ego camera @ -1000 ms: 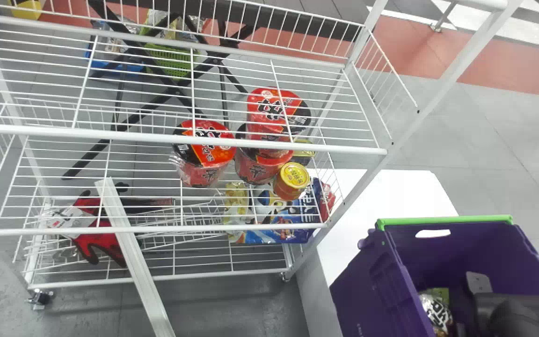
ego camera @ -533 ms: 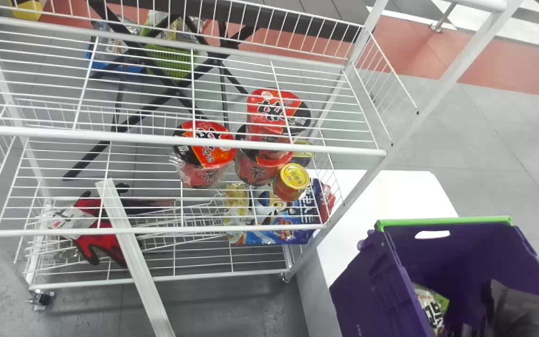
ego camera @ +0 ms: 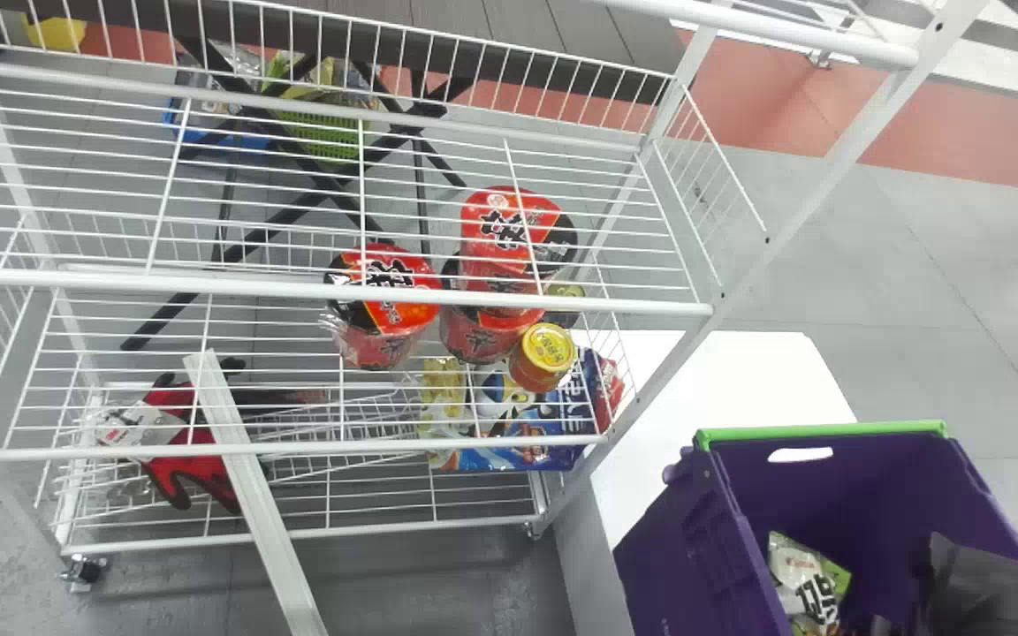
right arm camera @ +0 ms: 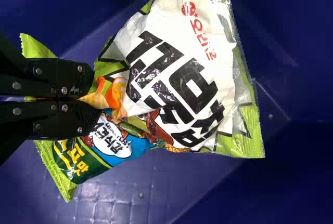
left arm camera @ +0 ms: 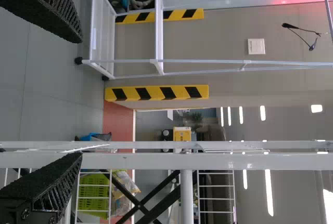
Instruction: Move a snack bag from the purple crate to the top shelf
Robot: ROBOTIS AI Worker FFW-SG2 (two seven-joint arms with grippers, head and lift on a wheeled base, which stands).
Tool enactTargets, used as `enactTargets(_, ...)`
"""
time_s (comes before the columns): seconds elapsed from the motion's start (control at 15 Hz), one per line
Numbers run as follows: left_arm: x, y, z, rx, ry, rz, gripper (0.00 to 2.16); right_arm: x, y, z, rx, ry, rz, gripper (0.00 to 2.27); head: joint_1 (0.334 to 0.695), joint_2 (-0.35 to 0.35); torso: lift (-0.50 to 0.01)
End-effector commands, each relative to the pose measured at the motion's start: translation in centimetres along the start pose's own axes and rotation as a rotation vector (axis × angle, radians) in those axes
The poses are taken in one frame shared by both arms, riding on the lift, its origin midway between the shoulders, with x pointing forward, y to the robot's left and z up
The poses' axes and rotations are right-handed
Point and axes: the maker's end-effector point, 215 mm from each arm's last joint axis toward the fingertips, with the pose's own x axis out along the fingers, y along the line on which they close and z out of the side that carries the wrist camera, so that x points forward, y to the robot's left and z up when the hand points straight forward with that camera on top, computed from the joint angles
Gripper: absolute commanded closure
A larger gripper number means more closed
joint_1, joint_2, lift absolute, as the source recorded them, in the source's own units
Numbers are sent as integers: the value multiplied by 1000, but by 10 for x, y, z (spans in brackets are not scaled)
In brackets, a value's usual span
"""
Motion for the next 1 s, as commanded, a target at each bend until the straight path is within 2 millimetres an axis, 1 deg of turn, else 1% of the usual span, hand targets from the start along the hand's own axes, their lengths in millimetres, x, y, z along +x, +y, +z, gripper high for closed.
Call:
enactTargets(0.0,0,-1,1,1,-2,-2,12,-3,-5,2,-1,1,-12,2138,695,-350,-404)
enactTargets(0.27,-1,0,1,2,-1,-3,12,-5,-7,3,0,3,-18,2138,695,-350,-388)
enactTargets(0.47,-1,1,1,6,-1,-5,12,-4,-4,3,-10,6,-19,2138,695,-350,-376)
enactTargets(0.53,0,1,2,8,-3,-7,12,-5,-4,2,-1,15,-28,2138,695,-350,-372)
enactTargets(0.6,1,3,4,11,-5,-7,12,-6,-5,-3,16,35,-34,2138,695,-350,-368)
enactTargets(0.73,3,13,5,13,-5,7,12,-15,-2,-3,43,40,-28,2138,695,-350,-360)
enactTargets(0.8,3,13,4,7,-3,10,12,-15,-2,-5,52,44,-26,2138,695,-350,-356)
enactTargets(0.87,2,9,2,6,2,2,12,-17,2,-6,62,44,-21,2138,695,-350,-352)
enactTargets(0.93,1,6,1,6,5,-5,12,-21,9,-9,77,54,-15,2138,695,-350,-348)
